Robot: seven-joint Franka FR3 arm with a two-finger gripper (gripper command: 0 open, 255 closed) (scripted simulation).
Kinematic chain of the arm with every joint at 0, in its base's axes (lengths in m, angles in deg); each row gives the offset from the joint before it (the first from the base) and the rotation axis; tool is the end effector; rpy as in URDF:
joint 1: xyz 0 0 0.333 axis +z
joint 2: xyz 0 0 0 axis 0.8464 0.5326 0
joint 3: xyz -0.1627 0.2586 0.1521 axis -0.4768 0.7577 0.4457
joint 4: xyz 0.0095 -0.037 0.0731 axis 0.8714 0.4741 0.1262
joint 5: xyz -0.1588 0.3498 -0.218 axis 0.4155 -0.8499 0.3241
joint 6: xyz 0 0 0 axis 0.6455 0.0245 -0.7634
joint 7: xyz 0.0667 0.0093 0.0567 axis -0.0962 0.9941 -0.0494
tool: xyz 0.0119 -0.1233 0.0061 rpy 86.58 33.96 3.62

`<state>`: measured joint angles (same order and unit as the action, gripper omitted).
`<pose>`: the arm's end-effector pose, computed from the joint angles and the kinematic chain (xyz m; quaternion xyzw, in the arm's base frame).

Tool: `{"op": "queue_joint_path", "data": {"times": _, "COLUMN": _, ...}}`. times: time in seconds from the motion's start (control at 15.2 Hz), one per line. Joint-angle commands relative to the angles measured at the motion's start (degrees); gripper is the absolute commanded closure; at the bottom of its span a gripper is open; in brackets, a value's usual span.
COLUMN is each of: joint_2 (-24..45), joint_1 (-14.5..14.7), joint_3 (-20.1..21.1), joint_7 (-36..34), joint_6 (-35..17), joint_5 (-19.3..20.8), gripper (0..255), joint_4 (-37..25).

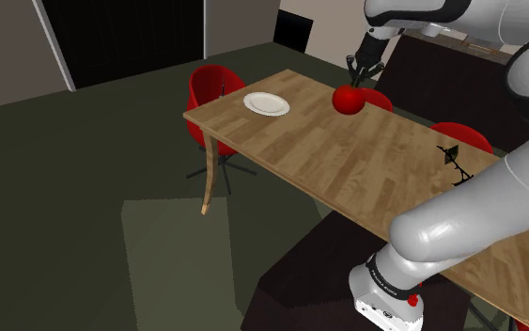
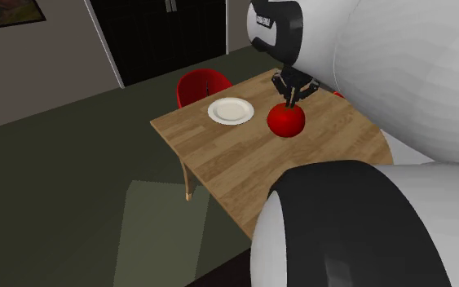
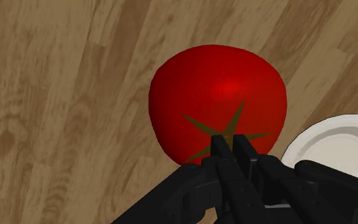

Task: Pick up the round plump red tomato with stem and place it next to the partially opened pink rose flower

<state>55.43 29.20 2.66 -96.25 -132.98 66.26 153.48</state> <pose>0.4739 -0.3331 0.5801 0.8844 -0.4607 0.0624 0.0408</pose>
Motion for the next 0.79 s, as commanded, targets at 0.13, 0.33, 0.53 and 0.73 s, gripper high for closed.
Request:
{"op": "queue_joint_path", "data": {"times": 0.13, "joint_2": -0.59, "joint_1": -2.28, "joint_3": -3.21, "joint_7": 5.61, "joint_6": -0.54, "joint_5": -0.20, "gripper": 255, "joint_4": 0.72}}
{"op": "queue_joint_path", "data": {"times": 0.33, "joint_2": -0.01, "joint_1": -4.01, "joint_3": -5.69, "joint_7": 9.90, "joint_6": -0.73, "joint_5": -0.55, "gripper": 255, "joint_4": 0.06}}
{"op": "queue_joint_path", "data": {"times": 0.53, "joint_2": 1.12, "joint_1": -5.73, "joint_3": -8.18, "joint_7": 14.27, "joint_6": -0.80, "joint_5": -1.10, "gripper": 255, "joint_4": -1.20}}
{"op": "queue_joint_path", "data": {"times": 0.73, "joint_2": 2.79, "joint_1": -7.50, "joint_3": -10.63, "joint_7": 18.72, "joint_6": -0.74, "joint_5": -1.94, "gripper": 255, "joint_4": -3.07}}
